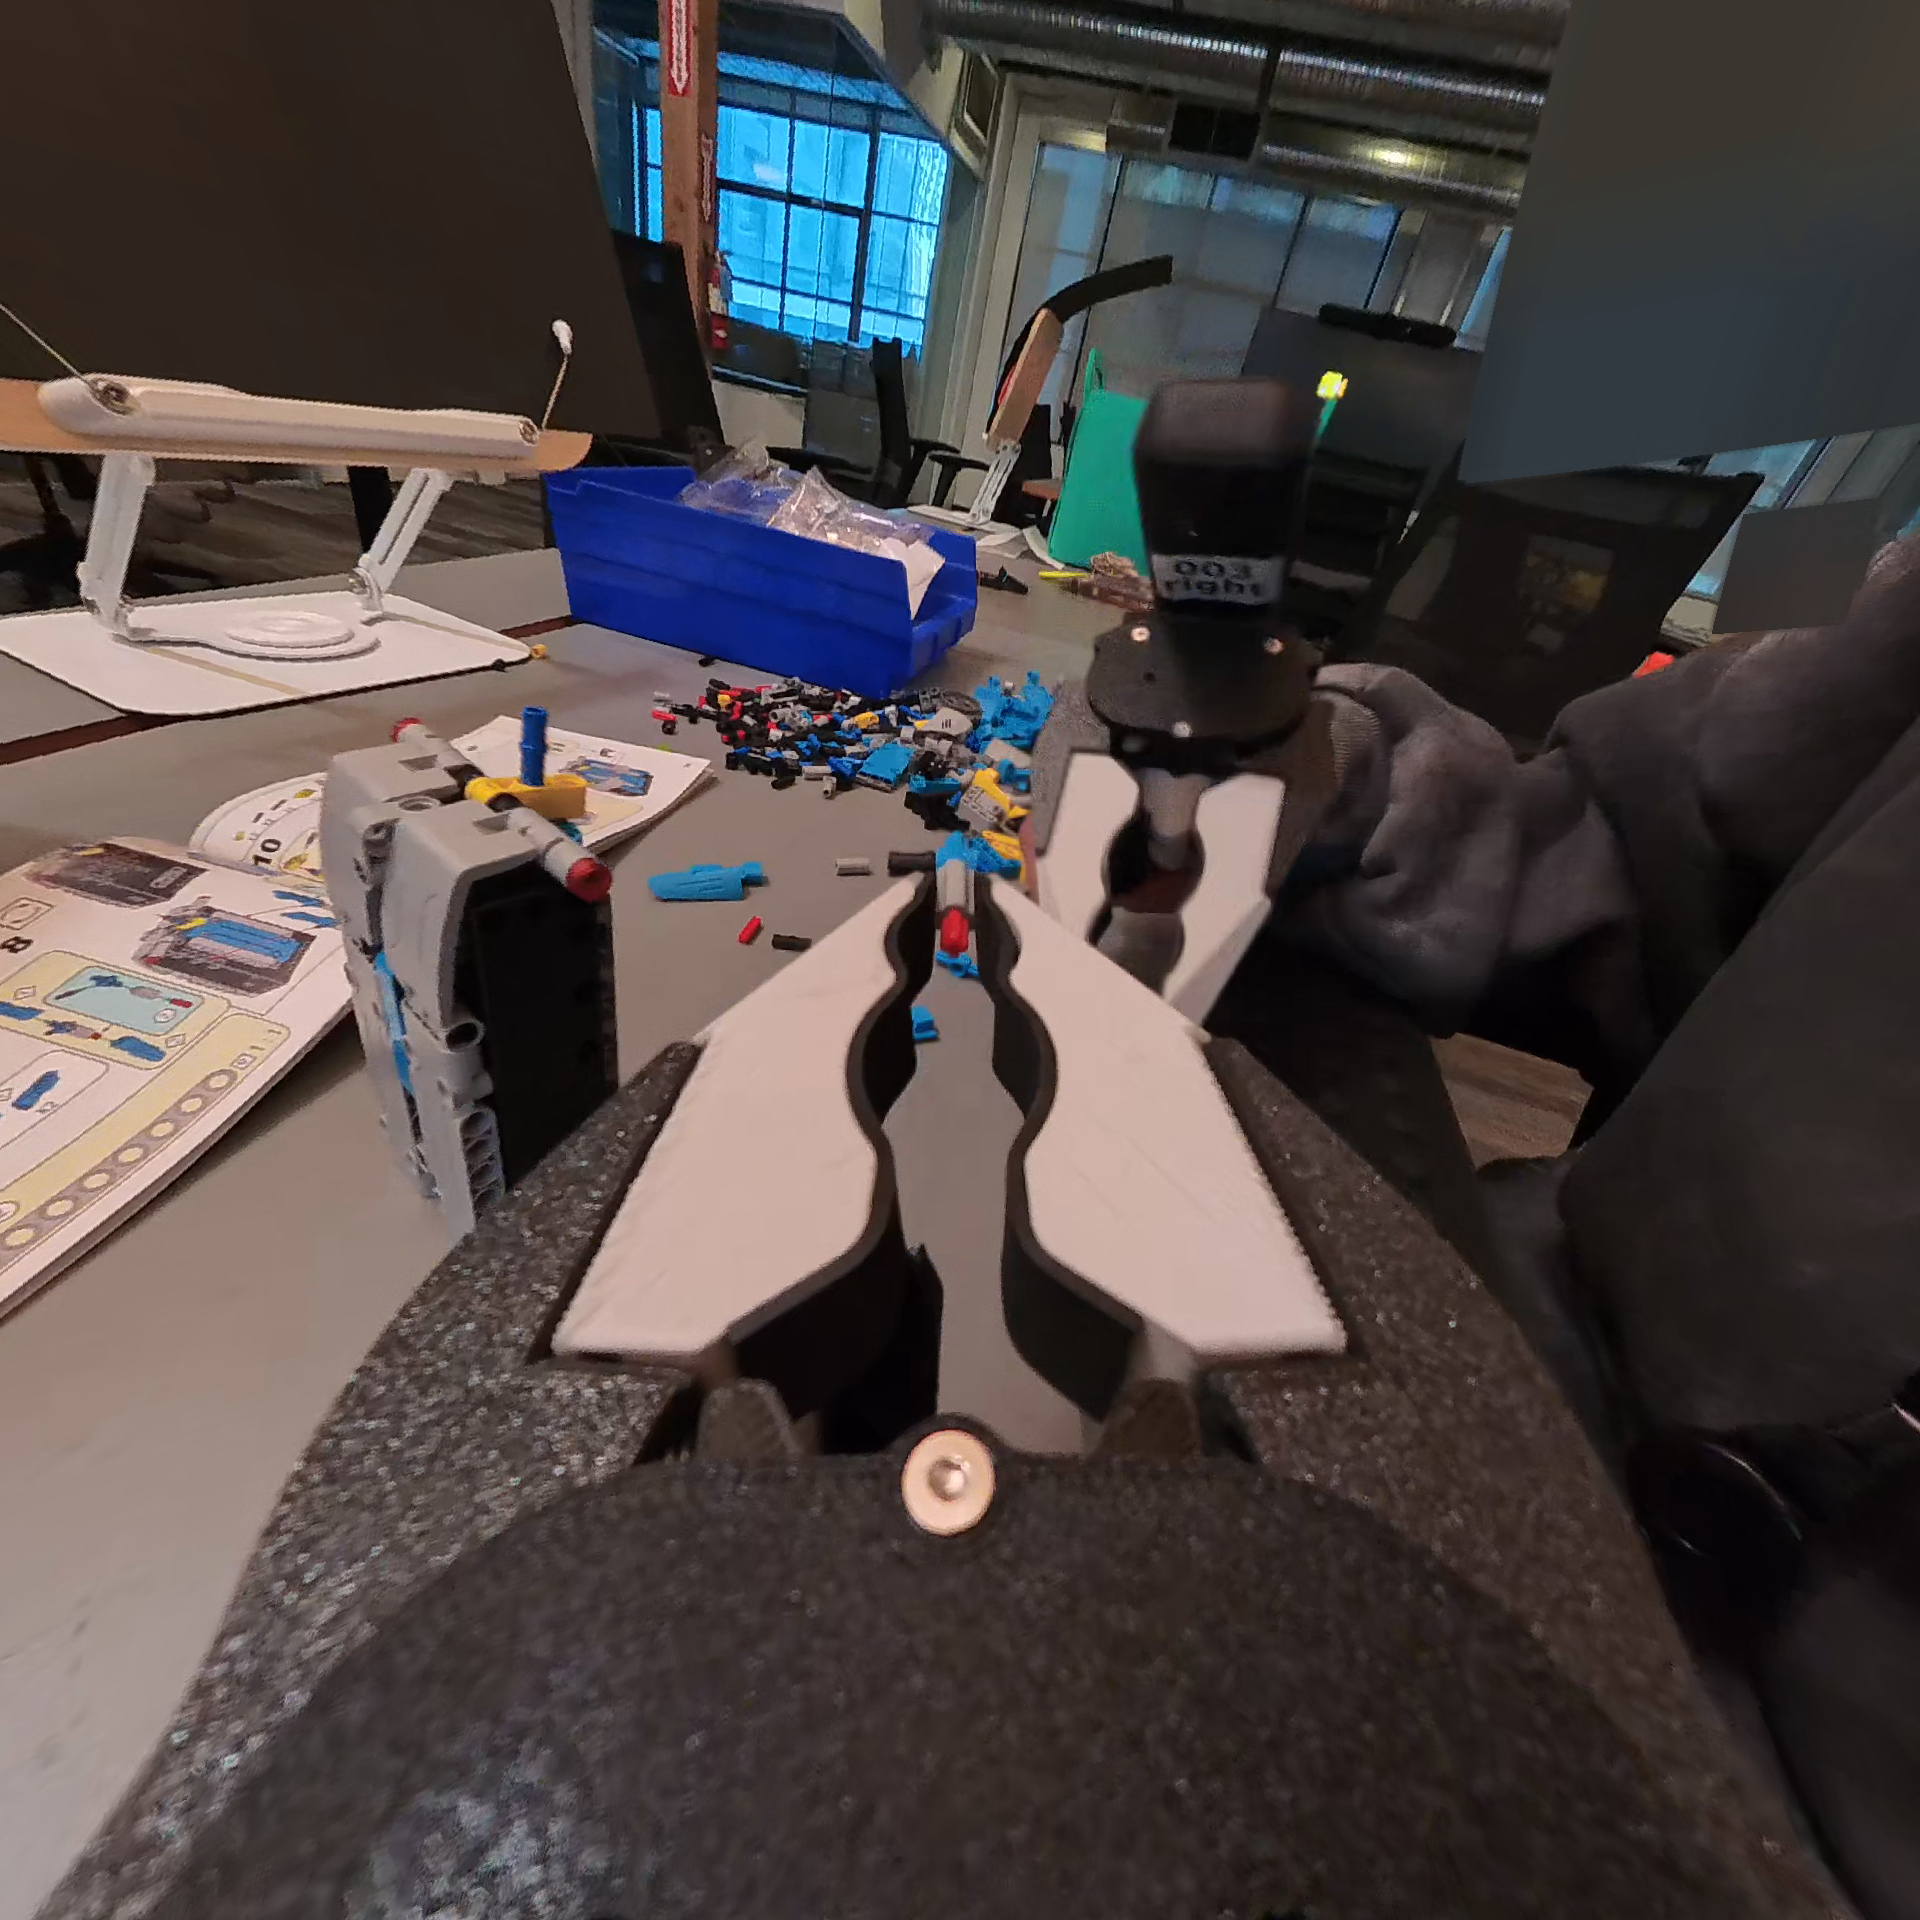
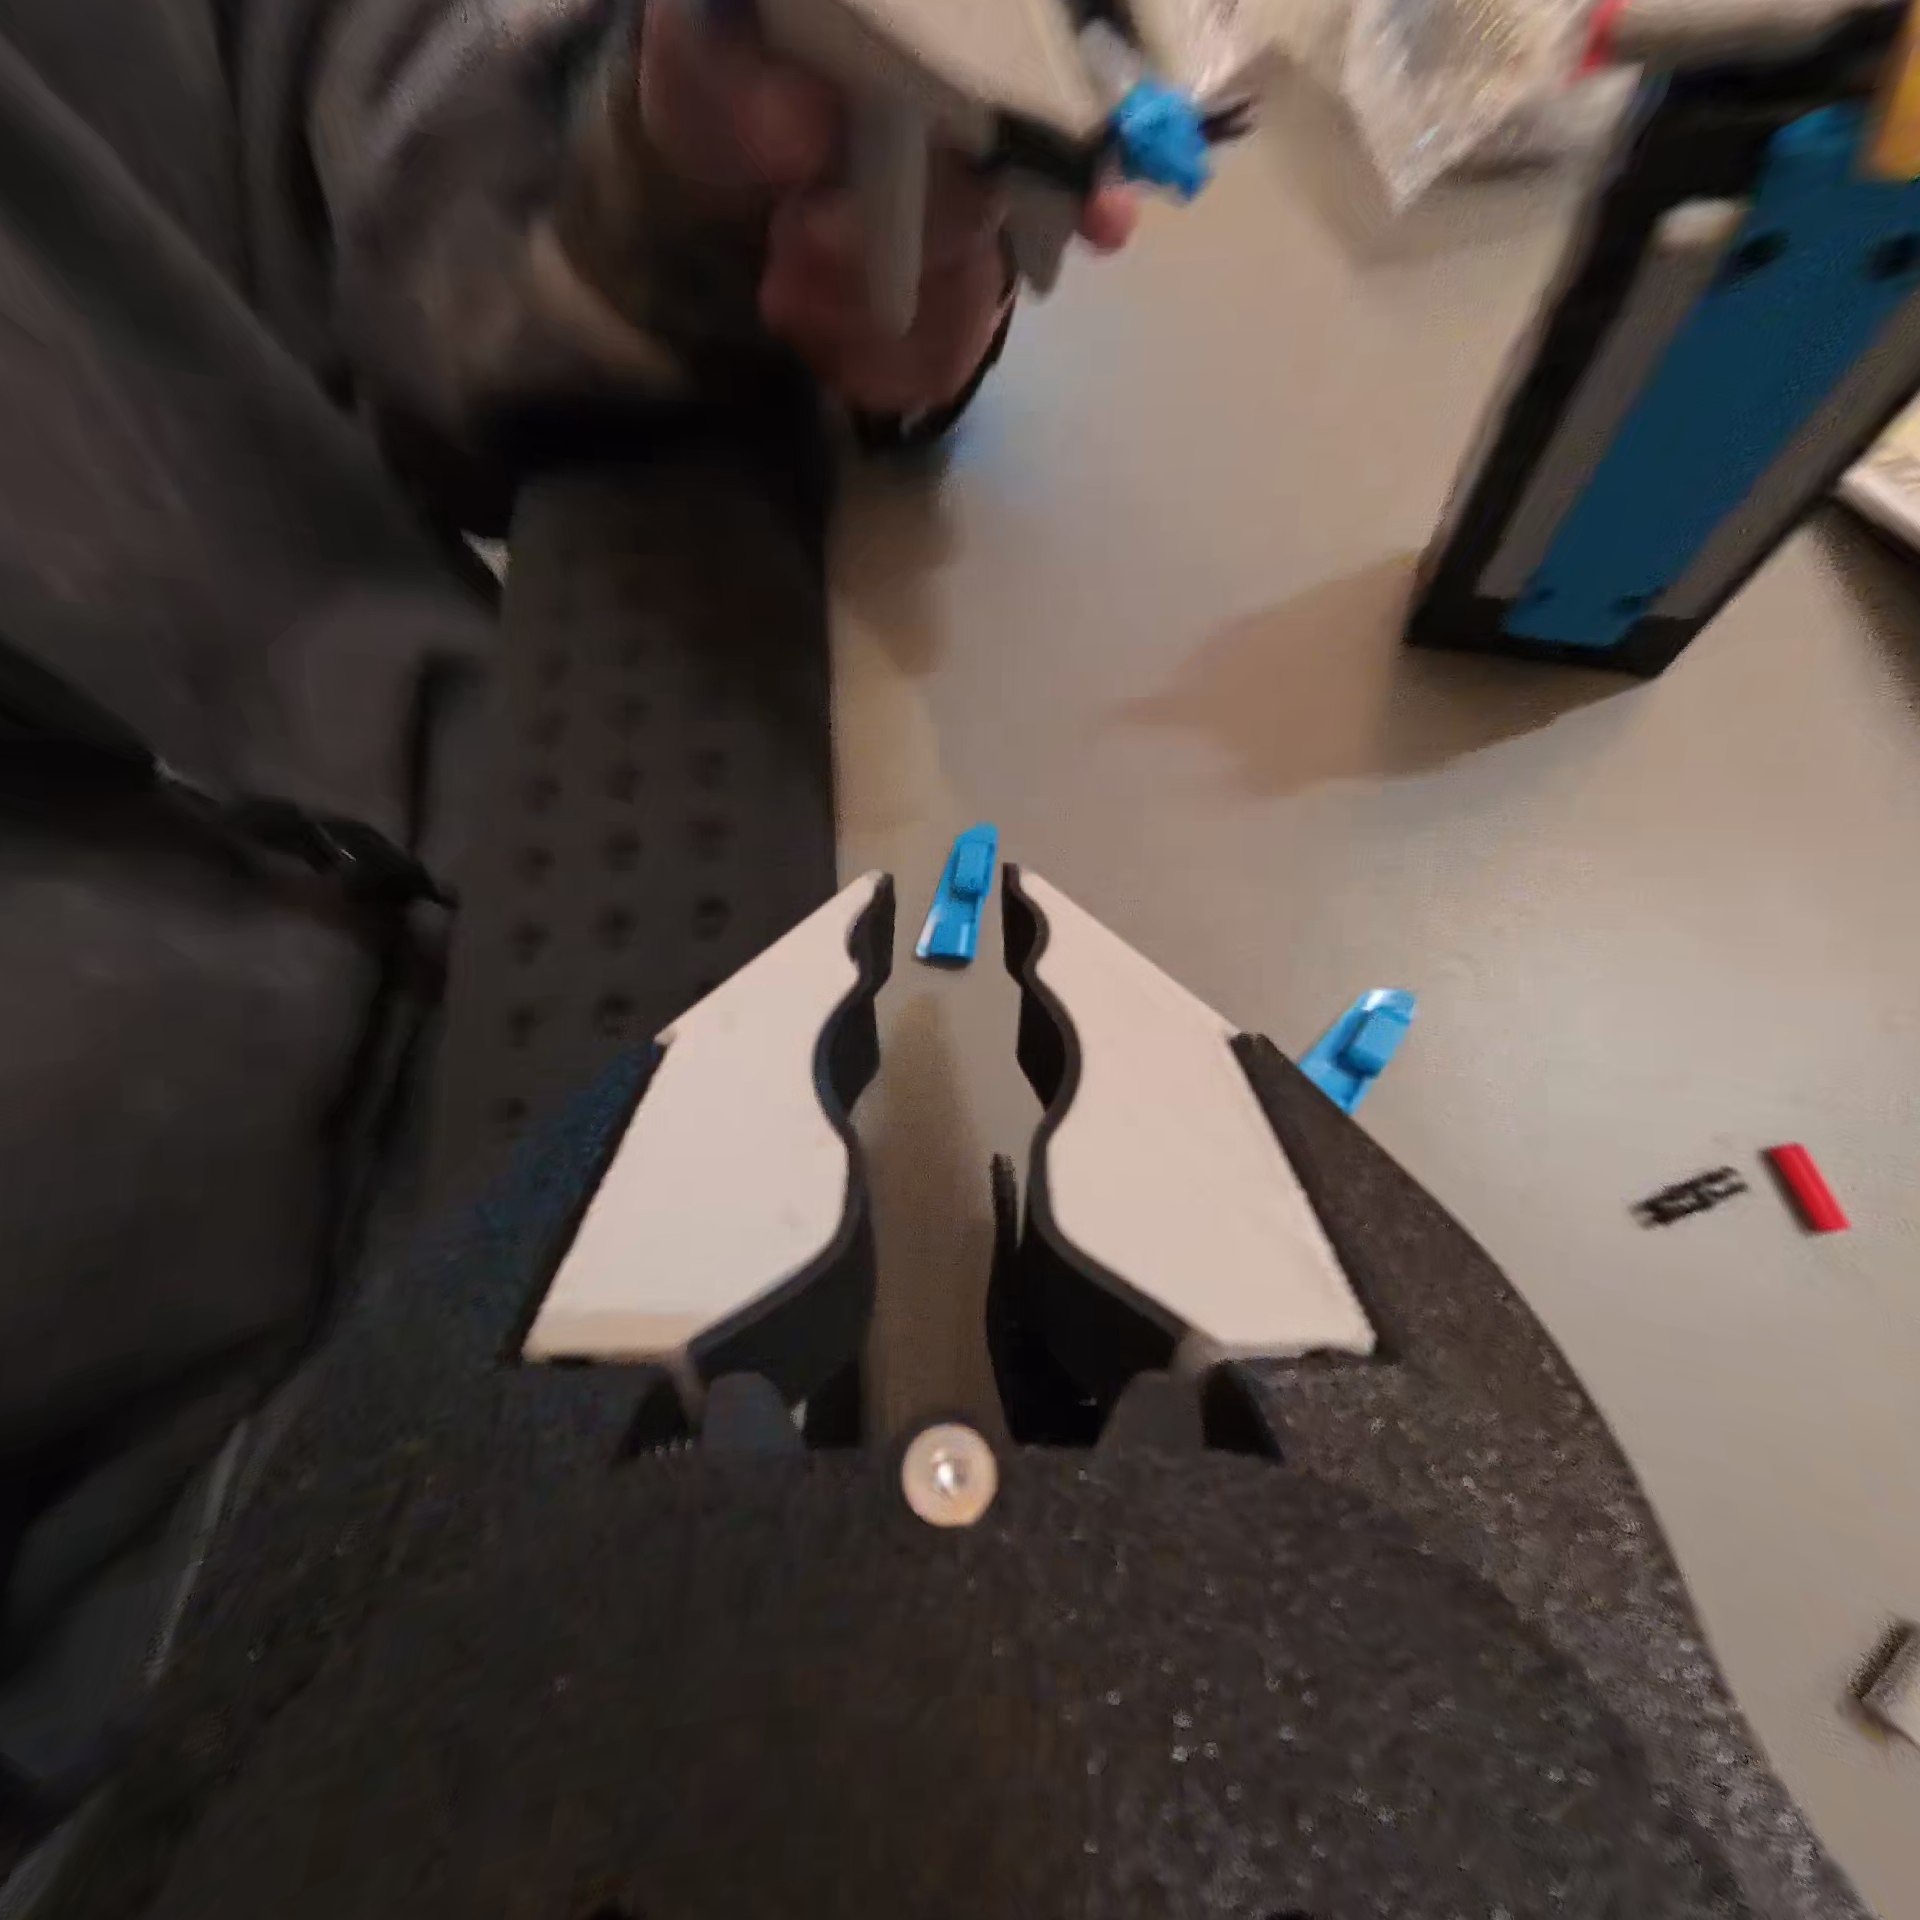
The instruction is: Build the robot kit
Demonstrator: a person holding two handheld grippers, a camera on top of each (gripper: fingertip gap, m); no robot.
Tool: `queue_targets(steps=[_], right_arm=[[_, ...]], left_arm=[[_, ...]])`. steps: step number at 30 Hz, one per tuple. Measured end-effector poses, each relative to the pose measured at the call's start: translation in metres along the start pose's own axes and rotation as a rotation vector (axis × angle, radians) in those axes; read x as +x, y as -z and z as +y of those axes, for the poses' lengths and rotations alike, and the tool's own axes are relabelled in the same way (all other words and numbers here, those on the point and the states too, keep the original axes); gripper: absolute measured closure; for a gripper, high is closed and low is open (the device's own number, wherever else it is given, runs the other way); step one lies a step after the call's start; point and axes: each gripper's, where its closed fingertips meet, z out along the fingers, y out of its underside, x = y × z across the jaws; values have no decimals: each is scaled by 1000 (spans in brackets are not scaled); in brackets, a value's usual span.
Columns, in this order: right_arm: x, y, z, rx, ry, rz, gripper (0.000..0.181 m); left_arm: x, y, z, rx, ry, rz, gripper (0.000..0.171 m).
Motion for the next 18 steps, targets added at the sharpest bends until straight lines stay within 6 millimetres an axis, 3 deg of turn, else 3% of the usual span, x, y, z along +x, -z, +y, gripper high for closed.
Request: queue_targets(steps=[4, 8, 11, 18], right_arm=[[1, -27, 19, -149, 43, 37, 160], [3, -39, 14, -221, 79, 64, 163], [10, -45, 18, -286, 84, 98, 173], [13, -44, 19, -289, 66, 105, 174]], left_arm=[[2, -4, 5, -27, -21, 2, 165], [0, -4, 6, -28, -22, -5, 165], [0, -4, 6, -26, -15, -2, 165], [-5, -4, 9, -48, -3, -26, 165]])
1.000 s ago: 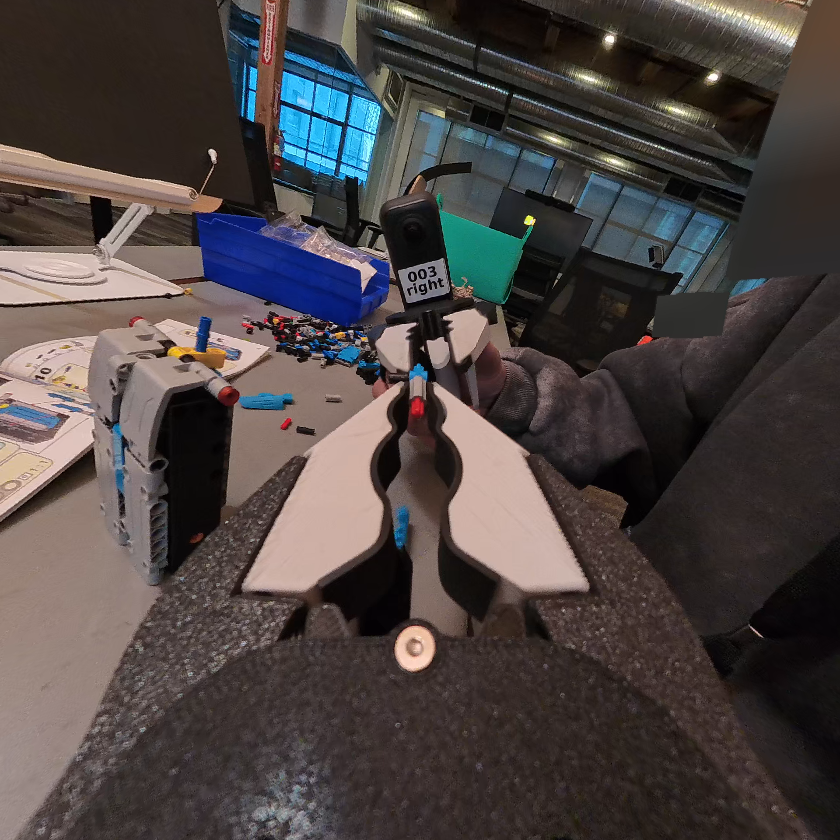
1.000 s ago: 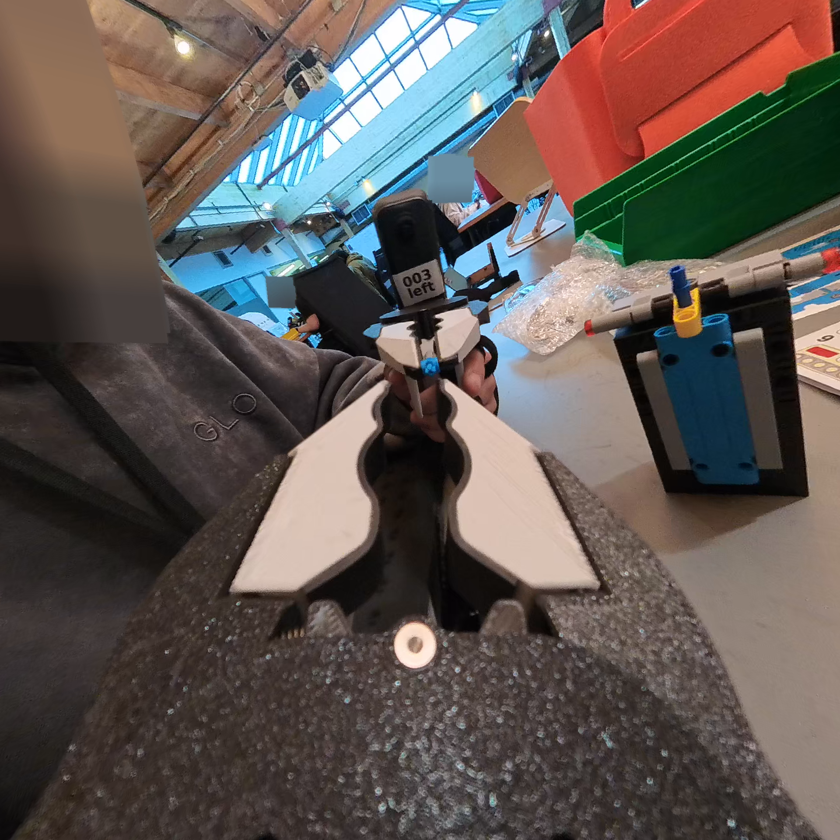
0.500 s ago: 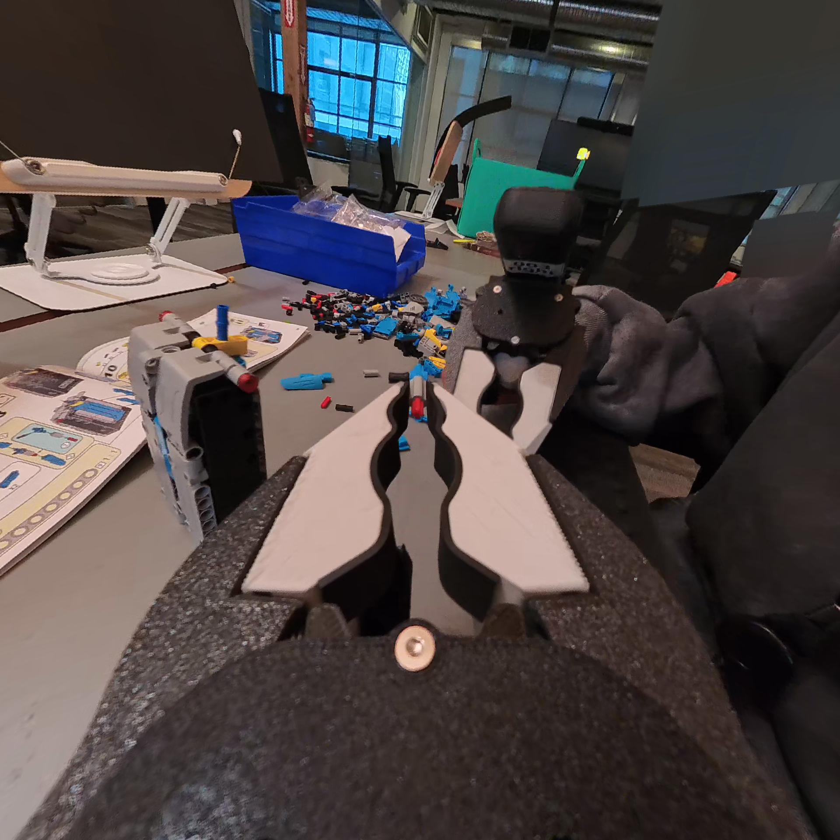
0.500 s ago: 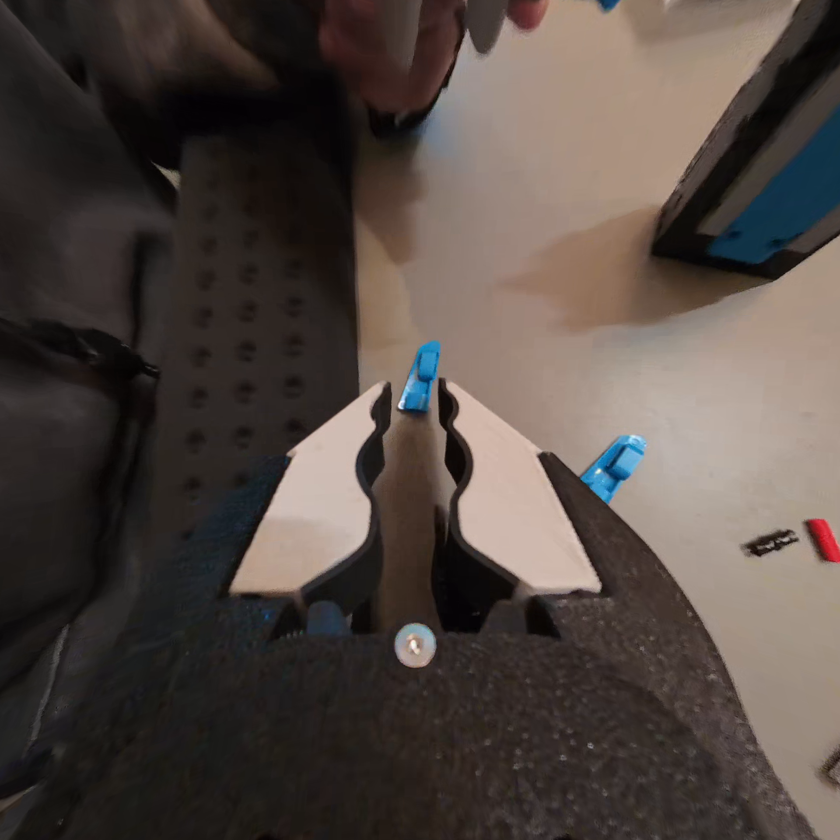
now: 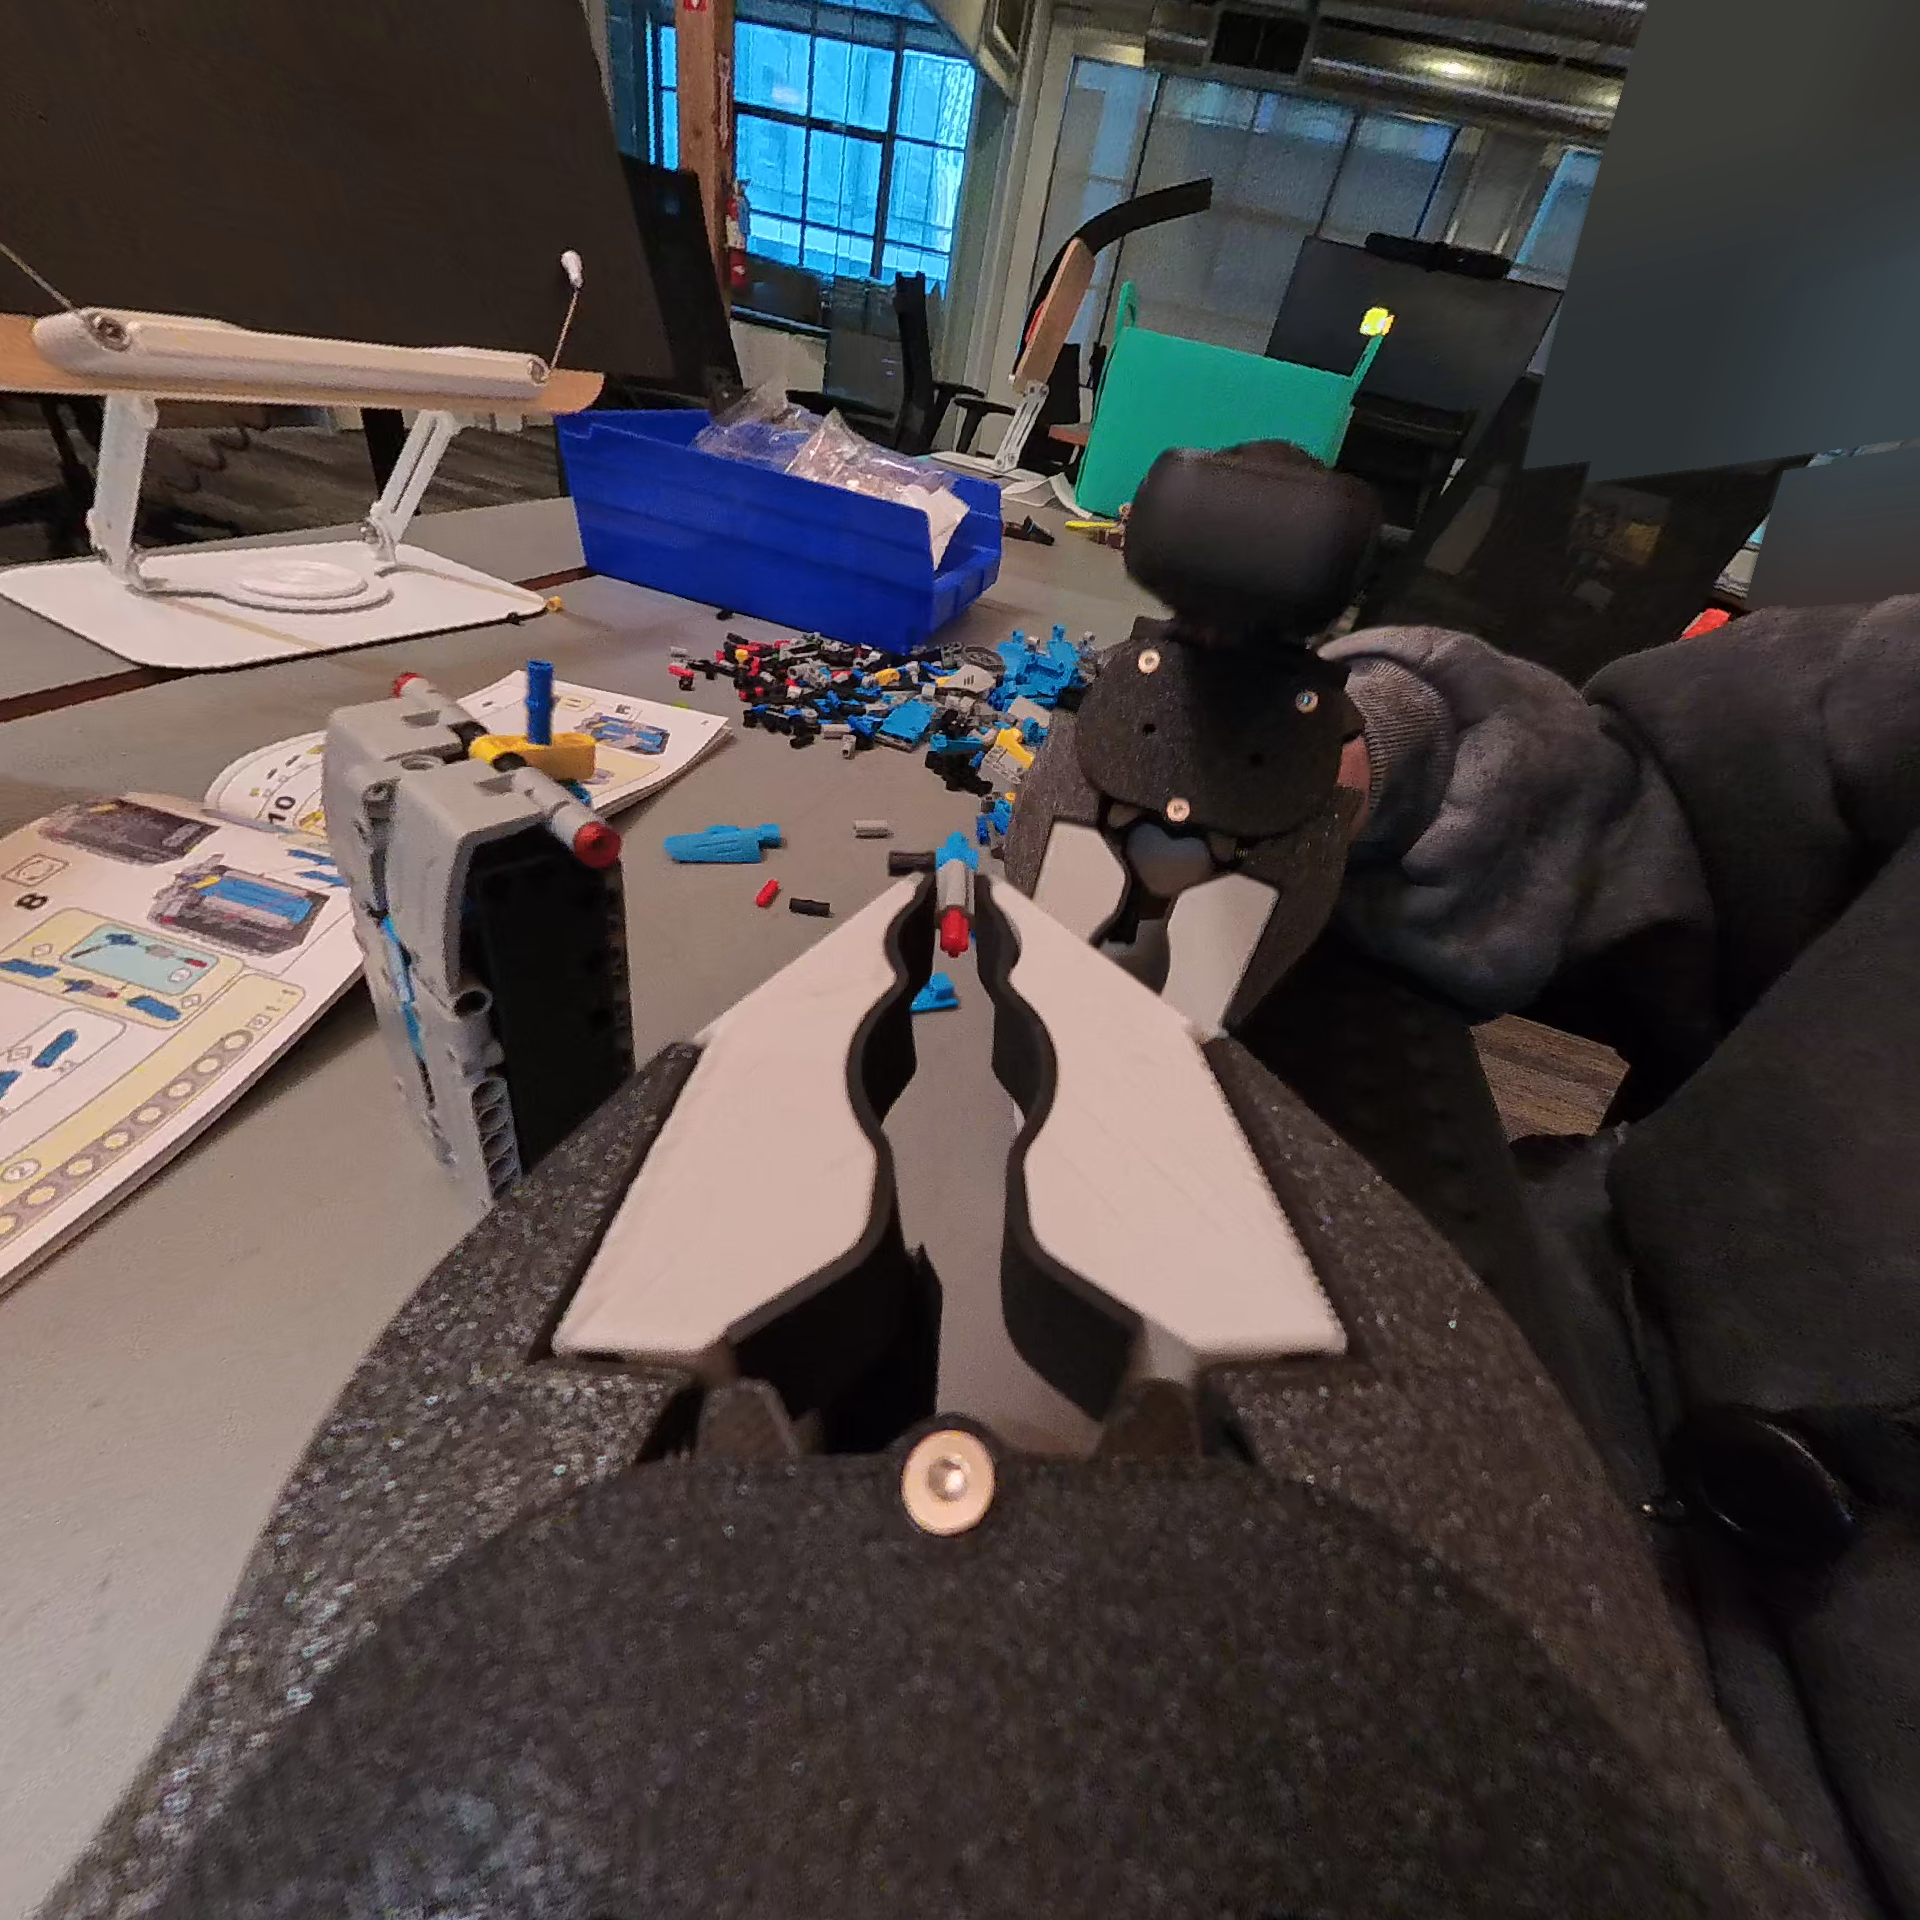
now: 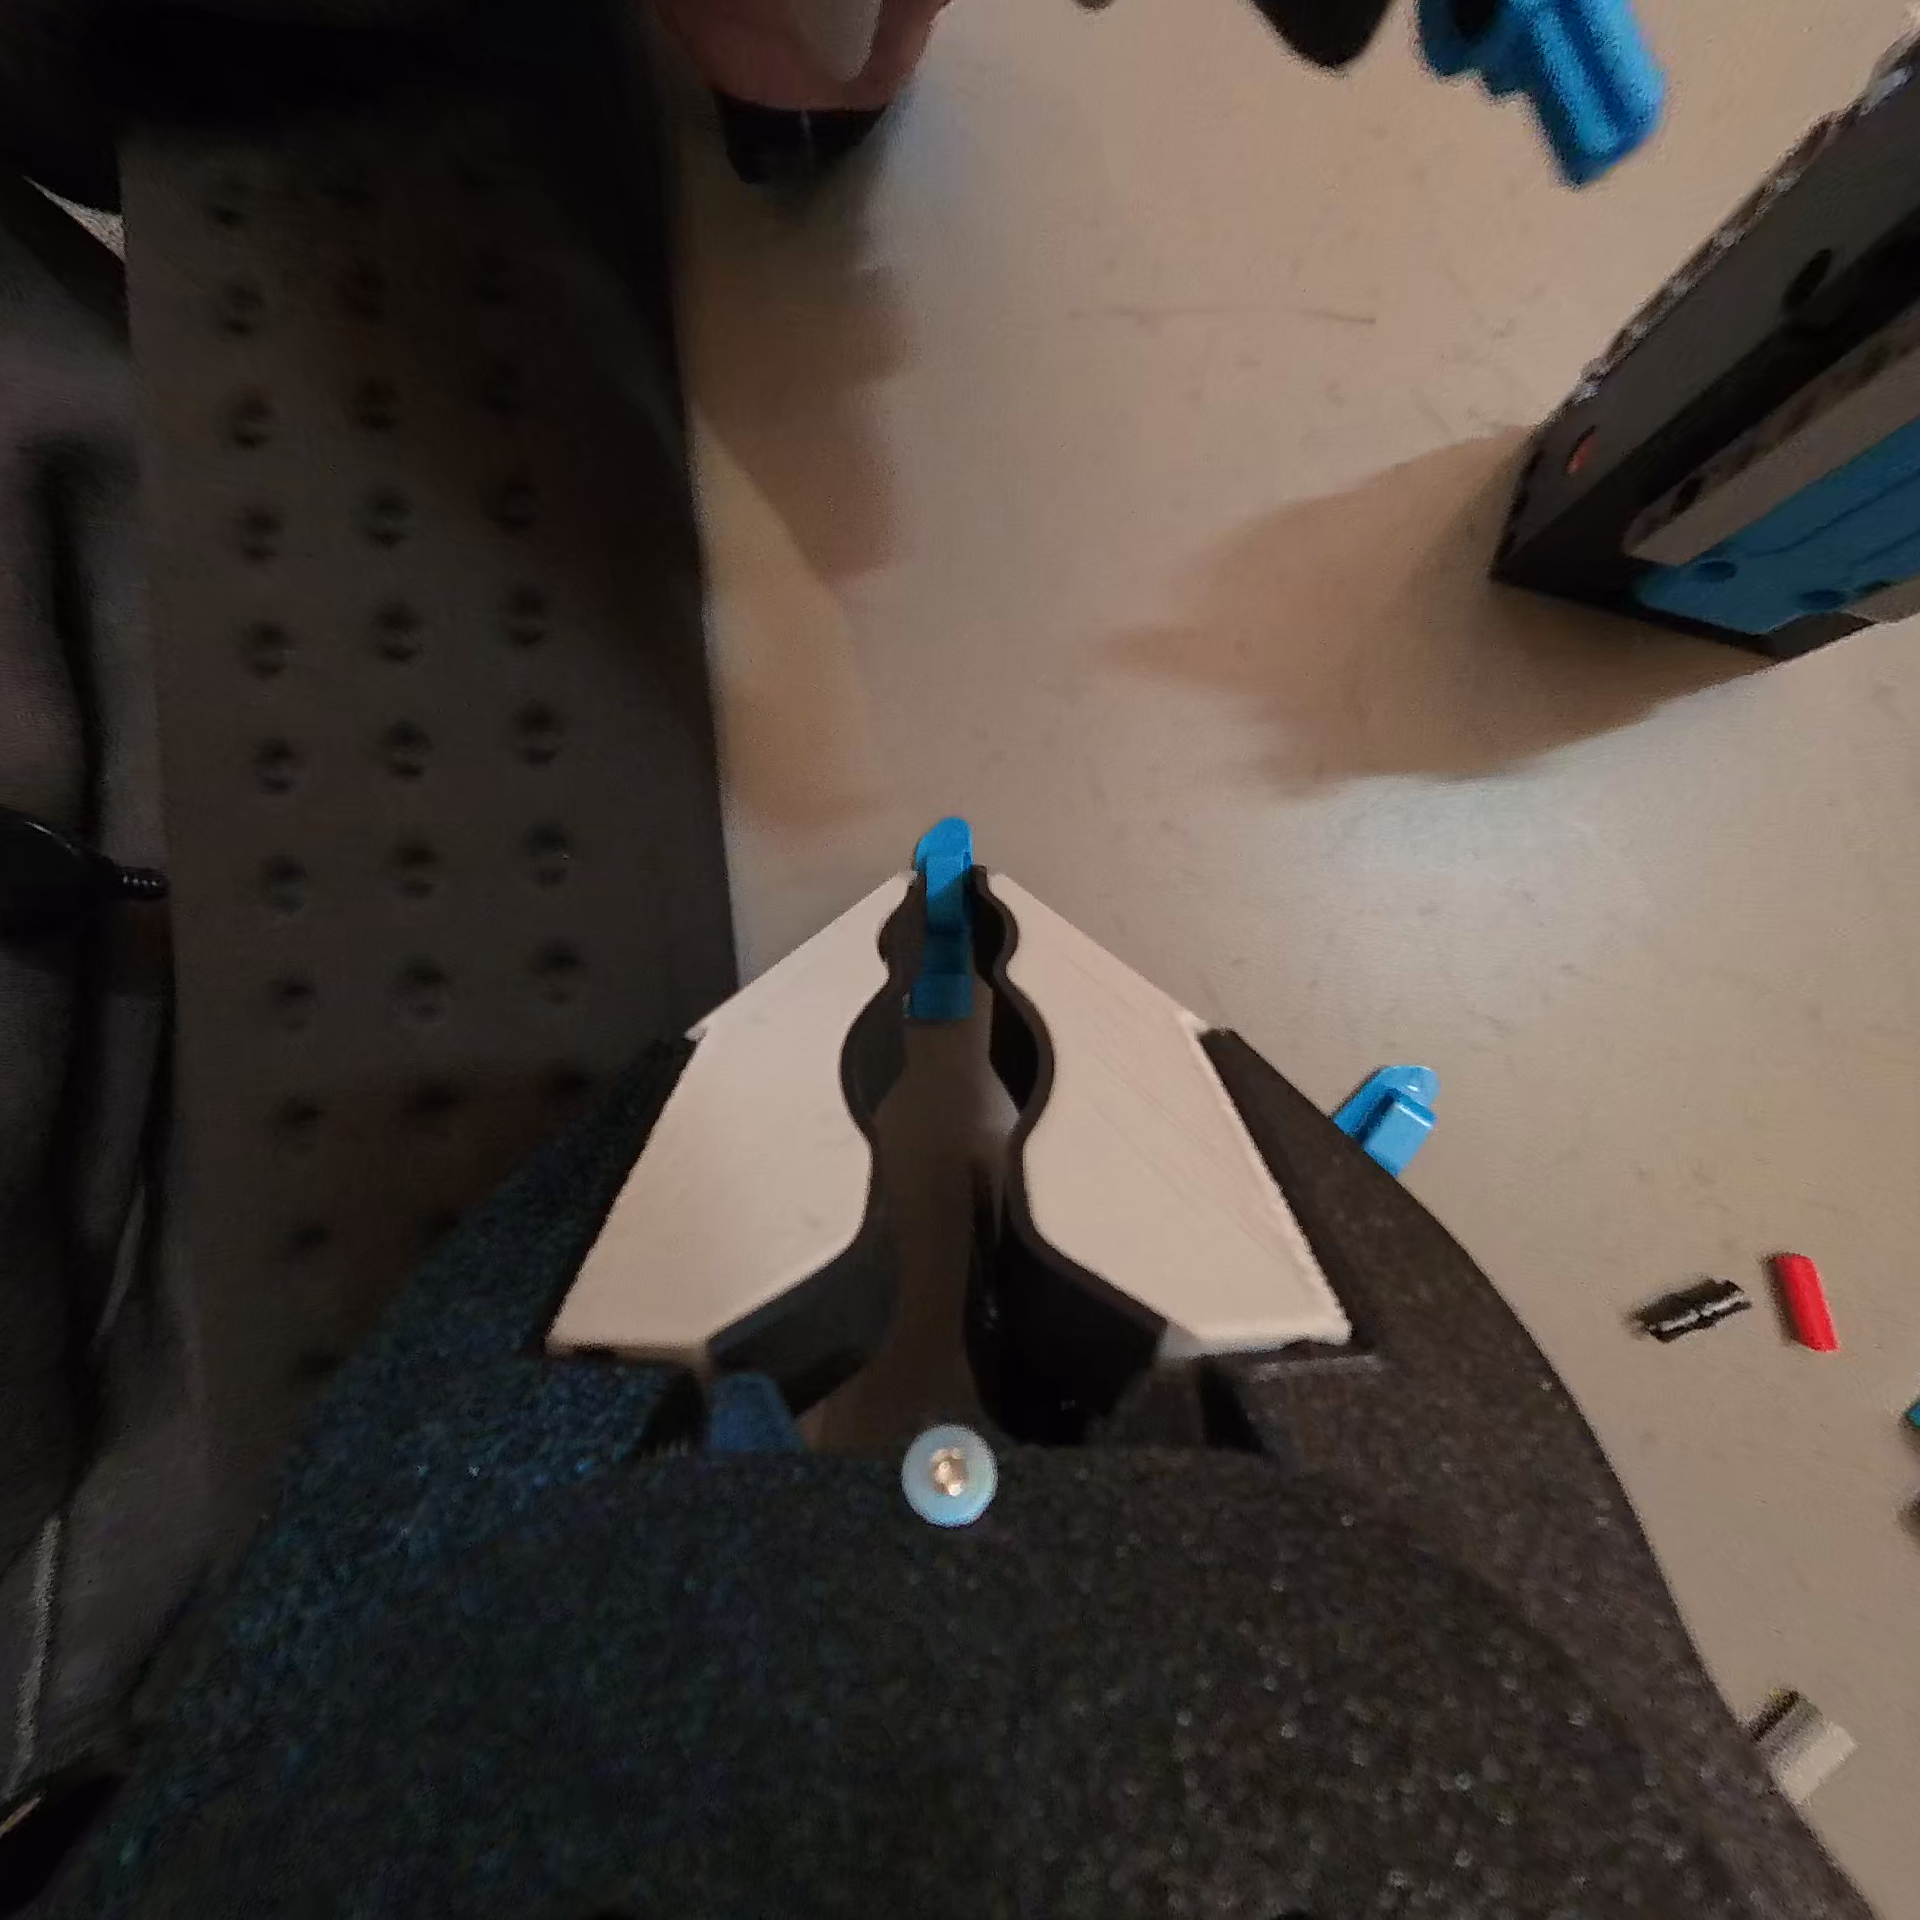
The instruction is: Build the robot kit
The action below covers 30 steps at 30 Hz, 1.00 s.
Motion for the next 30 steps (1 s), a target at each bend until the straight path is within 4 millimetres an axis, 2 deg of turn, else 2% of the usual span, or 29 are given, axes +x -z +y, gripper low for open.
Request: queue_targets(steps=[1, 2, 5, 7, 9, 12, 20, 23, 30], right_arm=[[5, 4, -5, 51, -6, 13, 174], [8, 15, -19, 158, -24, 13, 174], [24, 69, -66, 573, -115, 11, 174], [30, 94, -80, 740, -171, -14, 174], [35, 91, -80, 753, -164, 47, 174], [29, 77, -83, 728, -163, 33, 173], [32, 70, -79, 715, -234, -13, 174], [28, 54, -76, 645, -214, -15, 174], [32, 52, -77, 662, -248, -16, 174]], left_arm=[[-2, 0, 1, -8, 4, -10, 165], [-5, 0, 3, -18, 5, -25, 165], [-9, -1, 7, -39, 17, -43, 165], [-6, -1, 5, -28, 22, -25, 165], [-2, -1, 1, -6, 14, -8, 165], [-1, -2, 1, -9, 4, -15, 165], [-4, -5, 6, -38, -67, -63, 165], [3, -8, 9, -56, -115, -52, 165], [0, -8, 10, -58, -115, -71, 165]])
